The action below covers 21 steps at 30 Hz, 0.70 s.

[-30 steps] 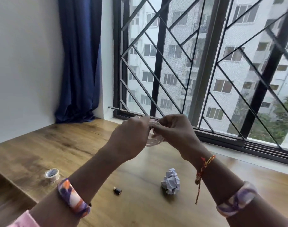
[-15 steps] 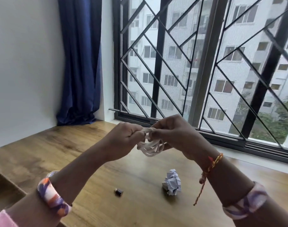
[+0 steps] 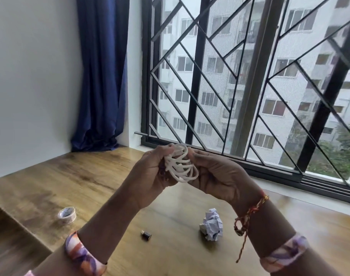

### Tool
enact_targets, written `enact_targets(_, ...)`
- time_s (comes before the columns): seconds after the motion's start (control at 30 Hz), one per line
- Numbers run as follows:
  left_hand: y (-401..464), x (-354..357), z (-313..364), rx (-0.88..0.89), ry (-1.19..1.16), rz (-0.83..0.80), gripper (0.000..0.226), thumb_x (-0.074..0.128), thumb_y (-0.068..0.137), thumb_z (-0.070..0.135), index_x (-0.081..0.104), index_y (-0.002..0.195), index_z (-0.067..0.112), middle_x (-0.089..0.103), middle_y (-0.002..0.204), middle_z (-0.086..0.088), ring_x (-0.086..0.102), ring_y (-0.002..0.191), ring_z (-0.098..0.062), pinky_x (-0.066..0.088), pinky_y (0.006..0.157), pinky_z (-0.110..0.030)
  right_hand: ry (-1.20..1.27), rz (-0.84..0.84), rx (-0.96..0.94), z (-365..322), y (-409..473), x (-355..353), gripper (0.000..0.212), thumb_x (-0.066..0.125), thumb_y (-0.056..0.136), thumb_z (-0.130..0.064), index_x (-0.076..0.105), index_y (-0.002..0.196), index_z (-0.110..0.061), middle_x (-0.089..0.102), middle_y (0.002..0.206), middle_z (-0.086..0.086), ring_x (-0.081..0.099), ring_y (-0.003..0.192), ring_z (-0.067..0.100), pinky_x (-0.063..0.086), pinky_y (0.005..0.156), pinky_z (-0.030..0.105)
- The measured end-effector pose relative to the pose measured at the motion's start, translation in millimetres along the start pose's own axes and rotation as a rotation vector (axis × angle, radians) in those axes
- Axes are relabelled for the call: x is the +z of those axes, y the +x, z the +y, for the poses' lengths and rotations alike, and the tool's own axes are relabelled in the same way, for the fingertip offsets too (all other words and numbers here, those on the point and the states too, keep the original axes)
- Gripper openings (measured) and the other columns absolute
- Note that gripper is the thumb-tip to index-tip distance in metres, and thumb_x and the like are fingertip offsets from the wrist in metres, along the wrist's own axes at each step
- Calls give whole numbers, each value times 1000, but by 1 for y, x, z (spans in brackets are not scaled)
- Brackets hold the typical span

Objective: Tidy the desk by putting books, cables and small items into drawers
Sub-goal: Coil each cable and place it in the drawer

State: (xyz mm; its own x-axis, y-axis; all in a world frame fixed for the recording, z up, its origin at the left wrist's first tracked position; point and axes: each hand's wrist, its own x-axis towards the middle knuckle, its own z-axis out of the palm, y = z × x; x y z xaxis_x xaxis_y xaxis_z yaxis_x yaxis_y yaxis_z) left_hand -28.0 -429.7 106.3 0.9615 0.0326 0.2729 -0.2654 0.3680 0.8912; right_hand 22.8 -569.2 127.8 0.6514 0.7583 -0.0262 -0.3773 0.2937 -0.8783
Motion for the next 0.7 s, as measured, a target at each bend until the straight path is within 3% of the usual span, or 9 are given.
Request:
enact_targets(0.07,0,-4,-3,15,23,46,14,66,68,24,76,74,16,67,77,-6,62,69,-19,49,63,-30,-99,79,-58,2,3,4,24,65,69,-12,66,89,1,68,78,13,66,61,17,57,59,27)
enact_targets(0.17,-1,-5,-1,124,366,171,26,58,76,33,74,81,13,57,73,-12,47,66,-21,37,59,-30,-313,173,-179,8,6,10,17,58,86,-15,68,91,-2,68,77,11,63,61,16,57,59,27)
enact_targets(0.27,4,-6,6,288,726,324,30,49,91,19,70,78,2,50,46,11,40,44,-5,32,47,-21,-401,178,-218,15,9,18,23,50,93,-25,69,91,-11,68,80,5,60,68,14,55,76,39)
enact_targets(0.37,0,-7,12,368,938,386,33,48,91,25,67,64,21,52,41,15,47,43,-1,36,46,-14,-496,122,-215,18,11,24,22,50,94,-19,67,104,-8,65,81,1,56,69,9,54,77,38)
enact_targets(0.43,-3,-9,12,361,972,368,33,42,83,34,65,62,22,61,49,10,54,49,-7,43,50,-21,-500,81,-186,17,12,25,23,50,94,-11,63,109,-1,62,80,4,56,66,10,54,79,38)
enact_targets(0.53,-5,-10,13,328,922,314,36,44,83,33,72,77,10,69,63,-5,60,59,-14,48,57,-33,-489,10,-117,10,11,24,24,50,92,-5,59,111,7,61,84,10,57,70,15,54,80,39)
enact_targets(0.6,-6,-9,15,285,838,243,30,48,92,22,71,81,6,62,50,5,52,46,-1,41,47,-20,-470,-20,-85,7,11,23,27,53,89,-3,57,110,12,62,85,14,58,71,18,55,77,39)
enact_targets(0.7,-7,-7,16,183,726,189,29,44,96,11,67,80,5,48,36,12,42,34,1,29,40,-6,-423,-50,-69,6,10,20,30,54,85,0,55,109,17,61,87,20,60,73,23,57,72,41)
